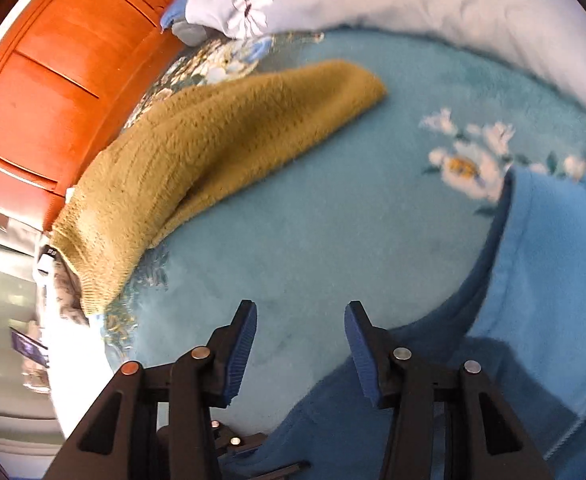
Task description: Fold clothes
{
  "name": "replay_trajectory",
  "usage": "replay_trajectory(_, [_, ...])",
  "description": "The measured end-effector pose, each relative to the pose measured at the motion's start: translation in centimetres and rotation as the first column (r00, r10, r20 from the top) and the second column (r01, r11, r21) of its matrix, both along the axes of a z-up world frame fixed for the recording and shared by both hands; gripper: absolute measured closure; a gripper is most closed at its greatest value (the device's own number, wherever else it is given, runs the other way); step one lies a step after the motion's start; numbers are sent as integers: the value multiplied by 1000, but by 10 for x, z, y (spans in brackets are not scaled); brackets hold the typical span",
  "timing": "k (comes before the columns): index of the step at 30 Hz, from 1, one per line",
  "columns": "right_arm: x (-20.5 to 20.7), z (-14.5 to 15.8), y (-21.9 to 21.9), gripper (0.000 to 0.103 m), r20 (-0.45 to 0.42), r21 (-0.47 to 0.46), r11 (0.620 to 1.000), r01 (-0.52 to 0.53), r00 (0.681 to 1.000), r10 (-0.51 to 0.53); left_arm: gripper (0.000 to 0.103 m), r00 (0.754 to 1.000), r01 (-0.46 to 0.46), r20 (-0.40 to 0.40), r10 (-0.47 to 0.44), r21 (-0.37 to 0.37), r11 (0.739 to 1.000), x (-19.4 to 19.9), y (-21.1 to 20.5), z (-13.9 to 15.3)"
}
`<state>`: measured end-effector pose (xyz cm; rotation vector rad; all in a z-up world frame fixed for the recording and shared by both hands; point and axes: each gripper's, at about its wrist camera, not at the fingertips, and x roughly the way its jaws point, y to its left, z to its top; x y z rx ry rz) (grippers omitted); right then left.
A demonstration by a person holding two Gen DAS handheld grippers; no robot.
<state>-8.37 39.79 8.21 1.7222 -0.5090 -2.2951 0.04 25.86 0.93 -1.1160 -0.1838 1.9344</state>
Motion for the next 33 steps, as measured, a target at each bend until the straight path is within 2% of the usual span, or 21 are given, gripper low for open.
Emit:
replay_trajectory(3, [16, 13, 20, 53, -45, -17, 999, 41, 998, -42, 77, 1000, 0, 13, -1, 13, 1000, -1, -2, -1])
replay_trajectory(6, [45, 28, 55, 53, -120, -41, 985, 168, 978, -172, 77, 999, -1, 33, 0, 29, 1000, -1, -5, -3])
replay_trajectory(8, [86, 37, 81, 53, -167, -48, 959, 280, 944, -284, 77, 999, -2, 35, 0, 29, 1000, -2, -4, -3])
replay_trajectory(10, [133, 46, 109, 53, -202, -48, 916, 399, 894, -400, 76, 999, -3, 39, 2, 21, 1000, -2, -5, -1])
replay_trajectory(13, [201, 44, 136, 53, -208, -23, 851, 524, 830, -517, 75, 999, -4, 43, 4, -2, 1000, 1, -8, 3])
replay_trajectory(16, [255, 38, 155, 52, -193, 1, 807, 591, 792, -579, 66, 1000, 4, 14, -3, -50, 999, 6, -11, 20])
replay_trajectory(18, [278, 31, 167, 51, -184, 14, 785, 619, 773, -607, 57, 1000, 12, -4, -13, -20, 1000, 0, -12, 41])
replay_trajectory(19, [285, 26, 174, 51, -178, 12, 772, 636, 761, -624, 47, 999, 25, -23, -26, -19, 999, -7, -5, 51])
replay_trajectory(20, [291, 22, 182, 51, -171, 9, 758, 652, 748, -641, 43, 998, 39, -42, -39, -18, 999, -15, 1, 61])
replay_trajectory(21, [295, 20, 192, 51, -166, 0, 743, 669, 733, -660, 43, 997, 56, -59, -57, -23, 998, -24, 10, 71])
replay_trajectory(23, [292, 20, 209, 51, -169, -20, 736, 677, 723, -670, 38, 989, 115, -86, -121, -66, 991, -50, 41, 90])
replay_trajectory(27, [253, 30, 236, 51, -218, -43, 765, 642, 742, -634, 35, 965, 207, -131, -228, -152, 966, -102, 121, 116])
replay_trajectory(28, [238, 34, 245, 51, -233, -47, 773, 633, 745, -624, 35, 957, 240, -121, -263, -177, 955, -115, 145, 117])
replay_trajectory(30, [210, 38, 260, 51, -254, -51, 783, 620, 751, -610, 35, 957, 276, -36, -288, -201, 940, -145, 189, 108])
replay_trajectory(33, [170, 38, 274, 51, -254, -48, 798, 601, 766, -591, 35, 965, 263, 55, -258, -192, 945, -177, 232, 90])
